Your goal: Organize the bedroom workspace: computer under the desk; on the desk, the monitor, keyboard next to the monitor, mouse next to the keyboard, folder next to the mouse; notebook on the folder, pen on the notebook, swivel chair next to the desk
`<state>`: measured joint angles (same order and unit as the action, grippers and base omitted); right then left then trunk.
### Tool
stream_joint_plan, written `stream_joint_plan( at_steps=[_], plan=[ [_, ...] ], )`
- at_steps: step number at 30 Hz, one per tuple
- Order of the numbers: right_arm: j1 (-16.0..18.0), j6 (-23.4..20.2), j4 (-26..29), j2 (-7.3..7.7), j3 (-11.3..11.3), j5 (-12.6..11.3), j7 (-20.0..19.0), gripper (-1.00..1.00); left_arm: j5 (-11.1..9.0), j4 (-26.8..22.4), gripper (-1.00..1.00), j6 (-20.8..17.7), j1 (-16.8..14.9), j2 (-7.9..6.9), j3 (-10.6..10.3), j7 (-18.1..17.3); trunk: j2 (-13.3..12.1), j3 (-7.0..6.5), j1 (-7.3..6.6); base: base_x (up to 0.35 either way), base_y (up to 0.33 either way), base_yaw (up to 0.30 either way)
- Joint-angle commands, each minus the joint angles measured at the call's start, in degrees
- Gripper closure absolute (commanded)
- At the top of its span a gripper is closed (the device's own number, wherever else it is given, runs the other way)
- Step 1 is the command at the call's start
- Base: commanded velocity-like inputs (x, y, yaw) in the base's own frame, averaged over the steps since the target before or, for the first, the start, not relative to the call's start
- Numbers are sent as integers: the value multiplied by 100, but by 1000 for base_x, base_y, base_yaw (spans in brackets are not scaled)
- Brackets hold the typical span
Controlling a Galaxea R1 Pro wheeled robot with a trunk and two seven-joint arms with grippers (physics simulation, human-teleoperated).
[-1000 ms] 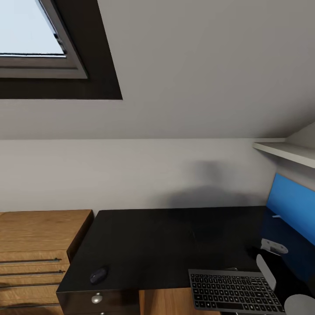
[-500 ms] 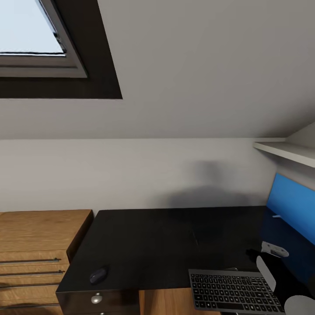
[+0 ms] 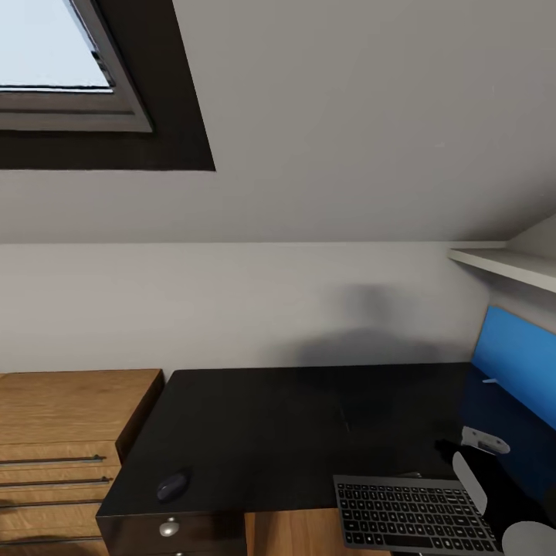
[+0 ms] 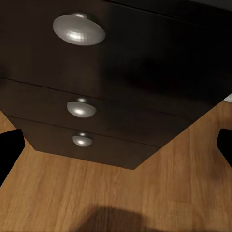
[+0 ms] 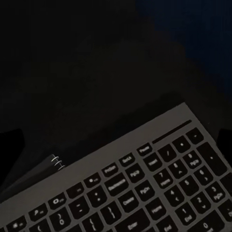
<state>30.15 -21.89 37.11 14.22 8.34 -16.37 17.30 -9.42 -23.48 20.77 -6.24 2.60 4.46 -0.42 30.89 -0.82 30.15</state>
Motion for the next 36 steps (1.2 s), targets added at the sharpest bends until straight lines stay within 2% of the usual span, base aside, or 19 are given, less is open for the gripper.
stream_joint_plan(
  at_steps=[1,36],
  plan=[
    [0,-17,8,2,-7,-60,35,-100,-7,3,-100,15,-1,4,19,-4,45,20,24,0,0,0],
    [0,3,7,-16,-25,-58,19,-100,-16,10,-100,-3,-2,-5,20,24,1449,649,793,0,0,0]
  ],
)
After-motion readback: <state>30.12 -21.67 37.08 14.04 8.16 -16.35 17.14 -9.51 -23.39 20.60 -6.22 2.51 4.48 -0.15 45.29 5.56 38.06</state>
